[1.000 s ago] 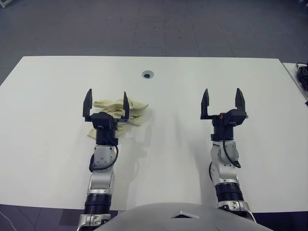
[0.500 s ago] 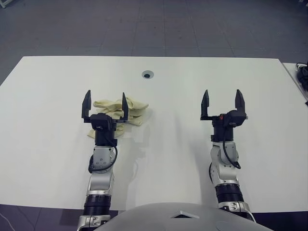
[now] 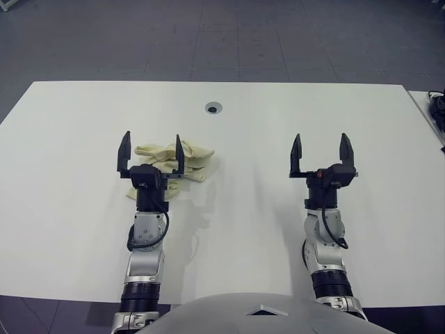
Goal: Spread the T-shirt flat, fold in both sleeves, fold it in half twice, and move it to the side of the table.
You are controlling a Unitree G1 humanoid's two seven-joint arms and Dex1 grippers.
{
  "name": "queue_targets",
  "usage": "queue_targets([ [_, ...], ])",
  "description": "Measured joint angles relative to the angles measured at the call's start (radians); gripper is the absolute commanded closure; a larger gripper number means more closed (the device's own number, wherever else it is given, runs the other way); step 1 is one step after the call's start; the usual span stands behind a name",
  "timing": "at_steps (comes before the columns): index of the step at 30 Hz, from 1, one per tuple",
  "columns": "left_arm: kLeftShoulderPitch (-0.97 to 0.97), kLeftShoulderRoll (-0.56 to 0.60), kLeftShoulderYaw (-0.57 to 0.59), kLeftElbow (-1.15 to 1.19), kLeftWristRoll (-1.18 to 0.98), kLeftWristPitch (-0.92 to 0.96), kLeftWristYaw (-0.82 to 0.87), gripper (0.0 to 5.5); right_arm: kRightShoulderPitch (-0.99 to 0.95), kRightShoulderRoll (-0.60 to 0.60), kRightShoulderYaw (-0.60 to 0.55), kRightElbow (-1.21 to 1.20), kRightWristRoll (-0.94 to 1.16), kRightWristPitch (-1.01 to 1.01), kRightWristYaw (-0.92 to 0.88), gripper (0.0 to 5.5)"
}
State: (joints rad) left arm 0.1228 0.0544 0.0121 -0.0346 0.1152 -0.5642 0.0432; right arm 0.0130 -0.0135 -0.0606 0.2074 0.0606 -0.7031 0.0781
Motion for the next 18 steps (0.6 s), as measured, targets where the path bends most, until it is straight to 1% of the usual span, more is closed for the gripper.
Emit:
queue_targets([
  [18, 0.0, 0.002, 0.002, 0.0, 0.0, 0.0, 0.0, 0.1, 0.001, 0.0, 0.004, -0.005, 0.0, 0.0, 0.0, 0.12],
])
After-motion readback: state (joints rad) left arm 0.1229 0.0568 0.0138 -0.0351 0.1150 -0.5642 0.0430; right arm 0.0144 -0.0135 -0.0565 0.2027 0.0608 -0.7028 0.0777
